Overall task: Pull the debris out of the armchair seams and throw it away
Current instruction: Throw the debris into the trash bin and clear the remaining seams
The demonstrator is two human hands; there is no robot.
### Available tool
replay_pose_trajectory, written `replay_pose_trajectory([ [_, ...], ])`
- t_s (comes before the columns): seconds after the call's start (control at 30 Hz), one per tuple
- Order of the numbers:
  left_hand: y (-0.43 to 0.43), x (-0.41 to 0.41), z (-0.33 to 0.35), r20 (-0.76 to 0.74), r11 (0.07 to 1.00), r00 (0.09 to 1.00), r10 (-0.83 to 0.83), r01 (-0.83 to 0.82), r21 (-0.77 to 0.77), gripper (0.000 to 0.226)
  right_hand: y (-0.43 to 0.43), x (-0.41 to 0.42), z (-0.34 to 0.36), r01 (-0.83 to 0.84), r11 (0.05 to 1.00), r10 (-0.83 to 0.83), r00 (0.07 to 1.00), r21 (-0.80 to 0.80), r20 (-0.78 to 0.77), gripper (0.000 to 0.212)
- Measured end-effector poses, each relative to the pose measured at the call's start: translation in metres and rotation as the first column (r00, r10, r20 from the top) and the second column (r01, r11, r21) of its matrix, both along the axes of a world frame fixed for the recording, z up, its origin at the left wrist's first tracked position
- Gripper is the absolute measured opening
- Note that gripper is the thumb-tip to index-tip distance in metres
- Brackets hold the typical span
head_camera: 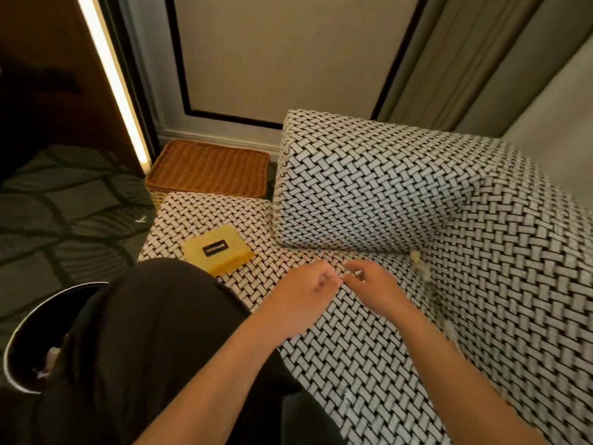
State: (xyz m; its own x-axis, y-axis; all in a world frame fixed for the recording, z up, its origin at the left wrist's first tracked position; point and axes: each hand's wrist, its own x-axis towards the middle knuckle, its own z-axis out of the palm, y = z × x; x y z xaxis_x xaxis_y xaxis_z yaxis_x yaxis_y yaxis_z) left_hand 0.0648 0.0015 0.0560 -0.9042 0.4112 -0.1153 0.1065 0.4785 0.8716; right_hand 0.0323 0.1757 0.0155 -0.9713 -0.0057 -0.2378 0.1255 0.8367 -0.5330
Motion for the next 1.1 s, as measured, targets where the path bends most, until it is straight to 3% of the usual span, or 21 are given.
replay_pose_trajectory([
  [0.1, 0.036, 0.002, -0.015, 0.069, 0.999, 0.997, -0.037, 0.035, 0.034, 0.022, 0.042, 0.009, -0.03, 0.178, 0.984, -0.178, 0.984, -0.018, -0.023, 0.038],
  [0.23, 0.058, -0.002, -0.043, 0.259, 0.989, 0.965, 0.034, -0.07, 0.131, 0.018, 0.076, 0.021, -0.062, 0.445, 0.89, -0.455, 0.884, -0.102, -0.106, 0.042],
  [0.37, 0.054, -0.014, -0.07, 0.387, 0.96, 0.907, 0.163, -0.237, 0.151, 0.021, 0.081, 0.008, -0.072, 0.532, 0.841, -0.541, 0.825, -0.096, -0.164, 0.052],
  [0.5, 0.055, -0.023, -0.079, 0.353, 0.962, 0.923, 0.153, -0.221, 0.162, 0.025, 0.09, -0.027, -0.073, 0.583, 0.812, -0.577, 0.8, -0.018, -0.165, 0.056],
  [0.67, 0.06, -0.029, -0.091, 0.334, 0.98, 0.936, 0.113, -0.16, 0.115, 0.018, 0.107, -0.069, -0.069, 0.562, 0.81, -0.538, 0.826, 0.168, -0.167, 0.047],
  [0.87, 0.061, -0.034, -0.096, 0.333, 0.976, 0.935, 0.122, -0.174, 0.13, 0.015, 0.113, -0.094, -0.065, 0.522, 0.77, -0.575, 0.817, 0.368, 0.046, 0.033],
  [1.0, 0.062, -0.038, -0.1, 0.335, 0.98, 0.934, 0.126, -0.17, 0.103, 0.017, 0.116, -0.104, -0.058, 0.339, 0.772, -0.473, 0.871, 0.538, 0.13, 0.029],
  [1.1, 0.062, -0.04, -0.103, 0.339, 0.98, 0.932, 0.125, -0.17, 0.107, 0.014, 0.114, -0.111, -0.051, 0.158, 0.721, -0.403, 0.888, 0.674, 0.222, 0.032],
])
